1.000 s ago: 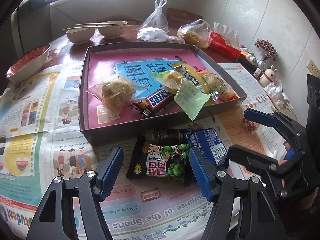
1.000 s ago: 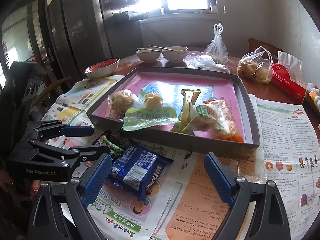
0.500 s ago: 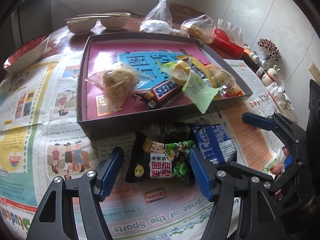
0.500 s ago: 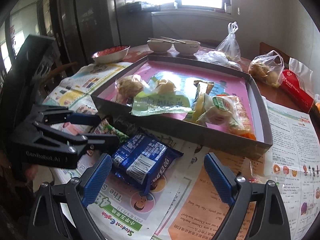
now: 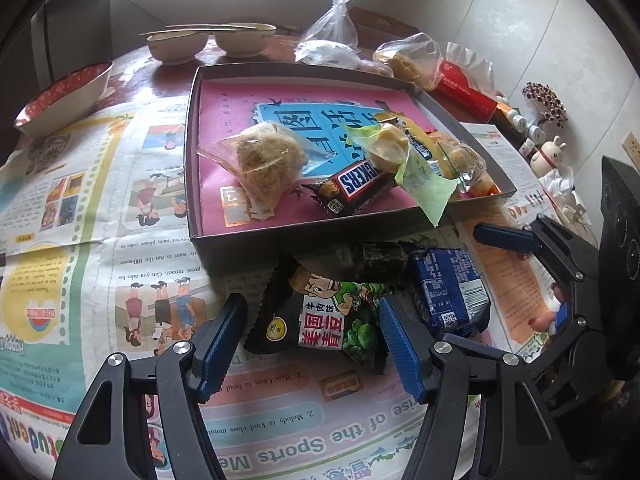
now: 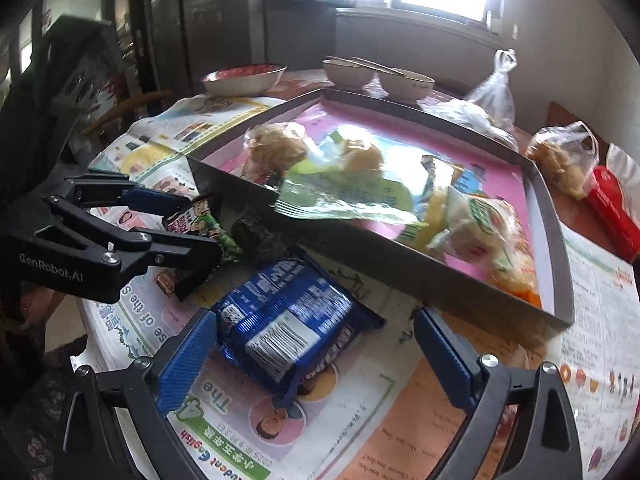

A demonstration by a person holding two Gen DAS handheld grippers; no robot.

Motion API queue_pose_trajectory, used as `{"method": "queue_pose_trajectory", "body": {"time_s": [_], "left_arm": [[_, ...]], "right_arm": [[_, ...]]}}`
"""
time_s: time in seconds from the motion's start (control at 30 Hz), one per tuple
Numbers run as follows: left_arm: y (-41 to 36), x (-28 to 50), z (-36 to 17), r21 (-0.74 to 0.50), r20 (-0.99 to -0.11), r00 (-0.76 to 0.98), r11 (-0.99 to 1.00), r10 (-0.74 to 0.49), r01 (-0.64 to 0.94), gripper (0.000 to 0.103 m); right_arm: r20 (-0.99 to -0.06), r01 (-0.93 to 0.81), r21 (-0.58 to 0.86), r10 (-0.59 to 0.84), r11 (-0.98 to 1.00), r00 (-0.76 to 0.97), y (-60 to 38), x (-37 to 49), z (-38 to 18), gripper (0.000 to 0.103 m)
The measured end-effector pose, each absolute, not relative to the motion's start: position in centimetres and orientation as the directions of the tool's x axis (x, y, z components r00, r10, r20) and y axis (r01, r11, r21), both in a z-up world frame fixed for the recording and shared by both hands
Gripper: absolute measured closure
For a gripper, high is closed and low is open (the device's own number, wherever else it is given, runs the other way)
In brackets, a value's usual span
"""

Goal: Organize snacks
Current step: 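Grasp the blue biscuit packet with the right tool while the left tool grasps the dark green snack bag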

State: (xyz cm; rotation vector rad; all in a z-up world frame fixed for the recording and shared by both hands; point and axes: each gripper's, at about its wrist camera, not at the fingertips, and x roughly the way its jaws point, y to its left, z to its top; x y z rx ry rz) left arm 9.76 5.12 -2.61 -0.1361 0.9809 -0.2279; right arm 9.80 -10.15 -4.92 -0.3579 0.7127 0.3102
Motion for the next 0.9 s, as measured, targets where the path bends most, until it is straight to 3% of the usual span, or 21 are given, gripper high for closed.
{"method": "queue_pose_trajectory", "body": {"time_s": [0.43,0.63,0.83,0.9], "left_arm": [[4.7,9.9,-2.7,-0.195,-0.81,0.536,0.971,-0.238,0.136,0.033],[4.1,9.9,-2.8,-0.167,-0.813,0.538,0.974,-0.222,0.15,0.033],[3.6,9.9,-2.8,-0.171,-0.805,0.545,0.971,-0.237,0.17,0.034],[3.8,9.9,-2.8,-0.19,-0.797,0.549,0.967,-0.251,0.167,0.04]], "right_arm": [[-0.72,-0.413,-0.228,0.133,0.882,0.681,-9.3,11.2,-5.8,0.004],[-0.703,-0.4,-0.199,0.154,0.895,0.694,-10.3,10.3,-5.5,0.03],[-0.688,-0.342,-0.182,0.129,0.922,0.714,-11.0,10.1,-5.3,0.041],[-0.683,-0.319,-0.173,0.12,0.932,0.72,-11.5,10.1,-5.2,0.043]]}}
